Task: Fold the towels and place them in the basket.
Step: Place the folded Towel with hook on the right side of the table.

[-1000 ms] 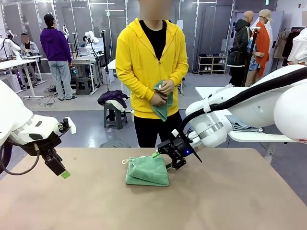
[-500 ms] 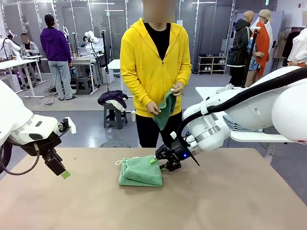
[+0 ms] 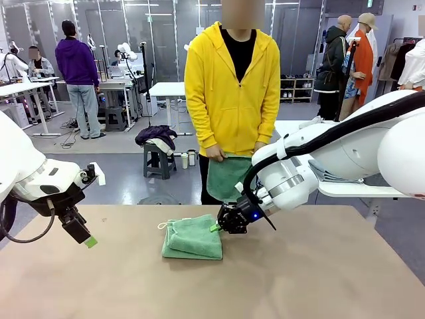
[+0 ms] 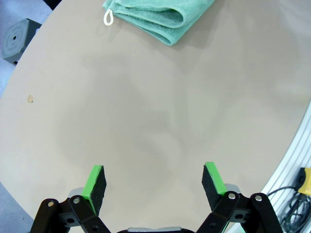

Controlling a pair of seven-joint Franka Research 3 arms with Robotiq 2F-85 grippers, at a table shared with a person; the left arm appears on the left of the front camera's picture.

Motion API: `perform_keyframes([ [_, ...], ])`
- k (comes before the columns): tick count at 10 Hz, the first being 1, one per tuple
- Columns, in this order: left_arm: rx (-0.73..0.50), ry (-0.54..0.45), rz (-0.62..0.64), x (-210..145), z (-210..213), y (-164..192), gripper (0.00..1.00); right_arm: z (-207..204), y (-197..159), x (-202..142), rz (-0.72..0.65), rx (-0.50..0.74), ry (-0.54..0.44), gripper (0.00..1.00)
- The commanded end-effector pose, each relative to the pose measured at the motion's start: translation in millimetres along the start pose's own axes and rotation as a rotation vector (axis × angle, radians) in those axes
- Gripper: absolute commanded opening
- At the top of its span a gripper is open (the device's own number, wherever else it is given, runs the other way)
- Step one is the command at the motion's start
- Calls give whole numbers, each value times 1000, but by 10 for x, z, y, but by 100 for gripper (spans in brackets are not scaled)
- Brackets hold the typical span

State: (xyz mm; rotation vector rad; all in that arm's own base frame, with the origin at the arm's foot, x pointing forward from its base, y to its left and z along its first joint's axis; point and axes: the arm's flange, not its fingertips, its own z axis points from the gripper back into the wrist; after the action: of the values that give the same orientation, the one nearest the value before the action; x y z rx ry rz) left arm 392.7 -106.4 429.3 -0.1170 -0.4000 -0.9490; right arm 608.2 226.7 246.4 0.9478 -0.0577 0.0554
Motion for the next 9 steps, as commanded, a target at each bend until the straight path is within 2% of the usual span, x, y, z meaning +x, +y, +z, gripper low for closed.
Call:
perform_keyframes([
  [1, 7, 10, 13, 15, -1, -16, 100, -6, 27, -94, 11, -10, -23, 0],
  [8, 7, 10, 13, 15, -1, -16, 100, -11, 20, -11, 3, -4, -1, 0],
  [9, 7, 10, 13, 15, -1, -16, 100, -10, 21, -10, 4, -7, -2, 5],
])
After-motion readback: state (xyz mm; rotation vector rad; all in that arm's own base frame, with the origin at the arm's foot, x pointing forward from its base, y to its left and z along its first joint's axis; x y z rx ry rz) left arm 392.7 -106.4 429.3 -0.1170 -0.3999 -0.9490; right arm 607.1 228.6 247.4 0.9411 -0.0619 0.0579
